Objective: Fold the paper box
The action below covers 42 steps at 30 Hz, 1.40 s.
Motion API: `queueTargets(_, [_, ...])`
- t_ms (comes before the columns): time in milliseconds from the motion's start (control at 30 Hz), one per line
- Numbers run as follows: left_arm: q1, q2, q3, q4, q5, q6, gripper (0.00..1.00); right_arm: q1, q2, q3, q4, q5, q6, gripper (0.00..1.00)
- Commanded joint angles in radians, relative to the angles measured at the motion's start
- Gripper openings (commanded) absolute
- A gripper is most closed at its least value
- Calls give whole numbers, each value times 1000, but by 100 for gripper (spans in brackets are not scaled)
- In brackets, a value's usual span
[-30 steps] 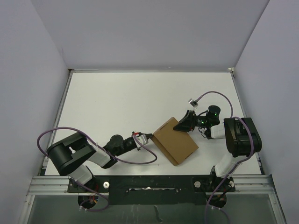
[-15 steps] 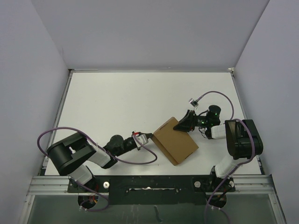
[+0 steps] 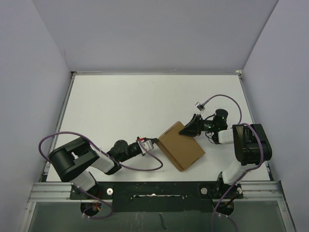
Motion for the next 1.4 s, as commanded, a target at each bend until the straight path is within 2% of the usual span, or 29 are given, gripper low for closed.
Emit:
queueTargets(0, [-10, -13, 22, 42, 28, 30, 0, -26, -25, -2, 40, 175, -120, 0])
queueTargets(400, [-13, -70, 93, -172, 32, 41, 0, -6, -37, 13, -28, 181, -163, 0])
queueTargets(600, [-12, -98, 126, -255, 2, -5, 0, 5, -52, 20, -75, 178, -212, 0])
queueTargets(933, [-11, -121, 130, -286, -25, -69, 0, 20, -95, 37, -211, 193, -333, 0])
queueTargets(1033, [-8, -123, 128, -290, -16, -84, 3, 21, -104, 41, -238, 209, -356, 0])
queueTargets(1367, [-3, -192, 103, -322, -23, -146, 25, 22, -110, 44, -270, 232, -377, 0])
